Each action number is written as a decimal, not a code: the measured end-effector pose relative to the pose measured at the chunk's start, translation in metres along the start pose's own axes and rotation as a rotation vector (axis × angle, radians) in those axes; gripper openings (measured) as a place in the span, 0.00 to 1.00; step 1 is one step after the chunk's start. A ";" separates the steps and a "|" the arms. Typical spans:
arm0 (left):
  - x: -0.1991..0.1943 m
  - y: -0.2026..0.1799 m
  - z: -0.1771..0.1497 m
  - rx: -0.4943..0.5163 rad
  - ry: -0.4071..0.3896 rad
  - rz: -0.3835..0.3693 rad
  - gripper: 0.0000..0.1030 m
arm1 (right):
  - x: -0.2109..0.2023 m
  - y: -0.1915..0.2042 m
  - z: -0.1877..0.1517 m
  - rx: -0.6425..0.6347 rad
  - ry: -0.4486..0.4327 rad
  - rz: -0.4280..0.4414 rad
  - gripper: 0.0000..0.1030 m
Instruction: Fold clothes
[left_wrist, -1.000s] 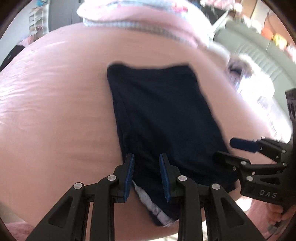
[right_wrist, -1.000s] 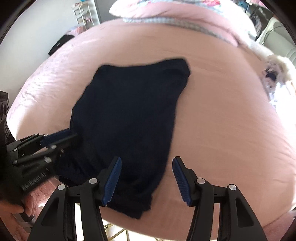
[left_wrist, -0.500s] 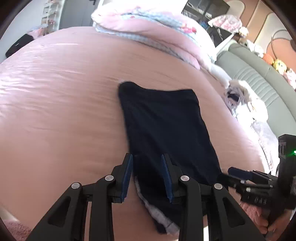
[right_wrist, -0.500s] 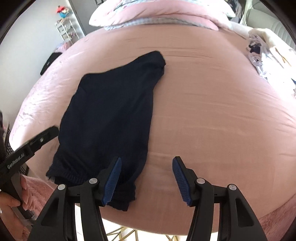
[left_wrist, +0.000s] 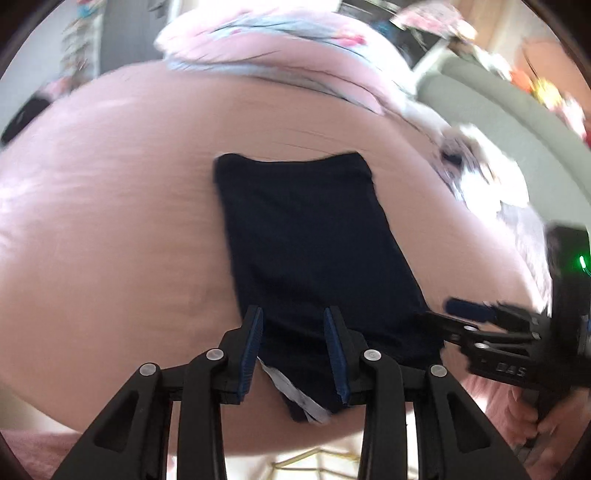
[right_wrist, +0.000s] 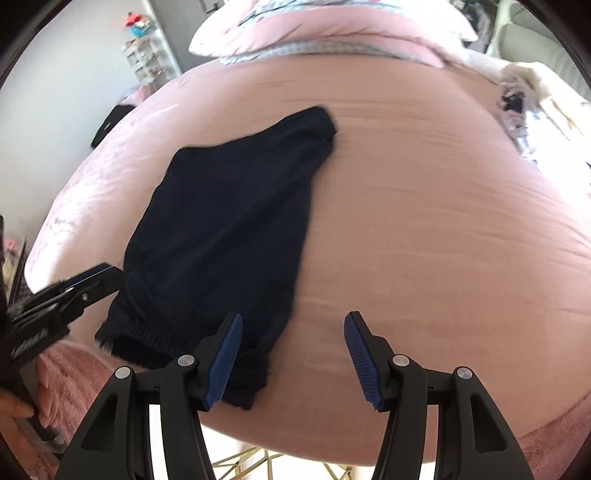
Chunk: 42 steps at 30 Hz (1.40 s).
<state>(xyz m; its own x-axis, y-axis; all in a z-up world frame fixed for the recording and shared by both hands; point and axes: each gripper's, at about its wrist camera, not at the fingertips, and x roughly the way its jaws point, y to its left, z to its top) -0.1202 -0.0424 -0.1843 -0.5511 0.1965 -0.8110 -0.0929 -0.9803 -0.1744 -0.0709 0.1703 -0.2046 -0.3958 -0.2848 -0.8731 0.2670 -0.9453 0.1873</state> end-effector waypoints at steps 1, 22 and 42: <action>0.004 0.002 -0.002 -0.003 0.029 0.023 0.30 | 0.003 0.000 0.000 -0.014 0.004 -0.001 0.55; -0.015 0.068 -0.039 -0.402 0.107 -0.234 0.33 | 0.020 -0.023 -0.012 0.106 0.038 0.227 0.55; -0.028 0.077 -0.072 -0.536 0.124 -0.333 0.33 | 0.033 -0.034 -0.017 0.248 0.038 0.359 0.48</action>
<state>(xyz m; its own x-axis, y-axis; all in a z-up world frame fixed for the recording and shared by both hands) -0.0520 -0.1220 -0.2155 -0.4617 0.5210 -0.7179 0.2023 -0.7262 -0.6571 -0.0786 0.1960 -0.2476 -0.2821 -0.6007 -0.7480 0.1613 -0.7983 0.5803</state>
